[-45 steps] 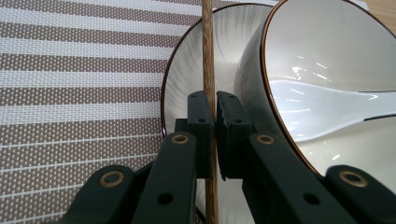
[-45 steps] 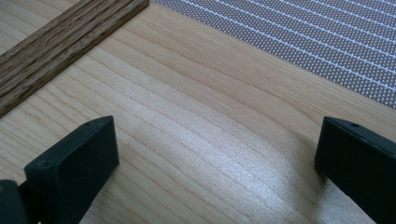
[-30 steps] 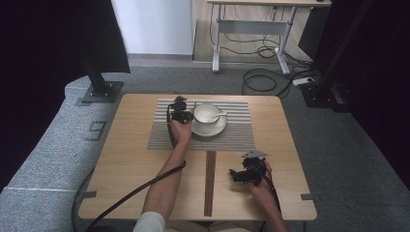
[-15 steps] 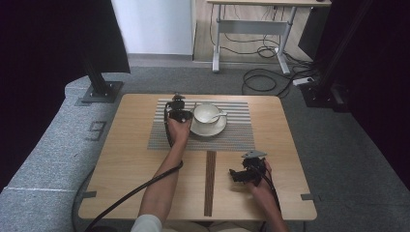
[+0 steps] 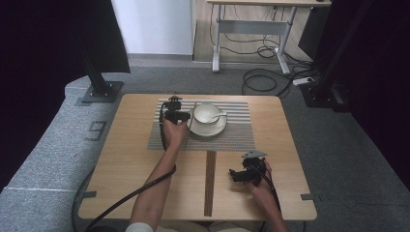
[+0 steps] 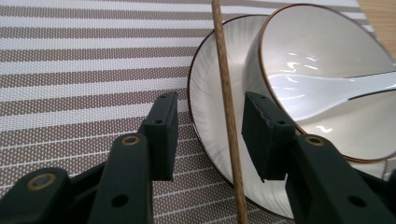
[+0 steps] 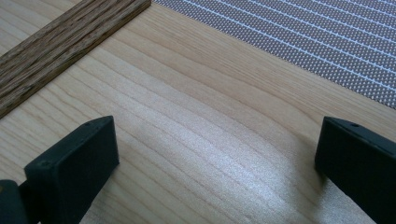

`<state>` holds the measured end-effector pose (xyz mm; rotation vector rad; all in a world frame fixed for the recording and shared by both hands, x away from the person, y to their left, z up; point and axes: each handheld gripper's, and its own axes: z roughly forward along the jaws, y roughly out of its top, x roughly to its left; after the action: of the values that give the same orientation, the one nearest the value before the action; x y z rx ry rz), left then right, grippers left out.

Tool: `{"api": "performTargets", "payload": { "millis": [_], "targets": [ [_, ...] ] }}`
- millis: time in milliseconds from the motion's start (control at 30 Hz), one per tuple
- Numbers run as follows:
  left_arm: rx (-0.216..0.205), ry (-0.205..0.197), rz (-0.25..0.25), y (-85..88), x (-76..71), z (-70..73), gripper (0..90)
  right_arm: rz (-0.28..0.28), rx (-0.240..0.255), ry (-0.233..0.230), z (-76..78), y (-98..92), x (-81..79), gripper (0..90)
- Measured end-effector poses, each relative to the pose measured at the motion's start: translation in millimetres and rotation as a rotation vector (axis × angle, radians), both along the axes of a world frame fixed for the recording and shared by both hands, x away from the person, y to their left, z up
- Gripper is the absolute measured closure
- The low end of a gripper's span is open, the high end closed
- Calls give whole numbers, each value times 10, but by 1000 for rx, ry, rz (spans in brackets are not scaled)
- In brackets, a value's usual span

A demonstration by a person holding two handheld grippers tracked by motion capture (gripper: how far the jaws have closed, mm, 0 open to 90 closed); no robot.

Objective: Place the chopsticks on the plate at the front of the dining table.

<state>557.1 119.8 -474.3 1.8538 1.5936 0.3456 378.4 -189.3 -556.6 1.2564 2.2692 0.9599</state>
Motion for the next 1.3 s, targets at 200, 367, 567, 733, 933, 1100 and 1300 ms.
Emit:
{"api": "performTargets", "payload": {
  "millis": [200,367,567,733,933,1100,1300],
  "targets": [
    [-7,-21,-26,-41,-78,52,523,3,0,1,0,2,-1,0],
    [-11,-62,-47,-92,-161,142,506,6,2,1,0,5,-3,0],
    [4,-95,-64,-135,-246,260,484,9,1,1,0,5,-3,0],
    [2,-118,-74,-143,-317,358,476,10,1,0,0,7,-4,0],
    [-13,-144,-100,-165,-430,454,461,12,1,0,0,7,-4,0],
    [-13,-156,-120,-196,-506,488,448,14,1,-1,-1,7,-3,0],
    [-10,-172,-151,-226,-604,535,441,14,1,-1,-1,7,-3,0]
  ]
}}
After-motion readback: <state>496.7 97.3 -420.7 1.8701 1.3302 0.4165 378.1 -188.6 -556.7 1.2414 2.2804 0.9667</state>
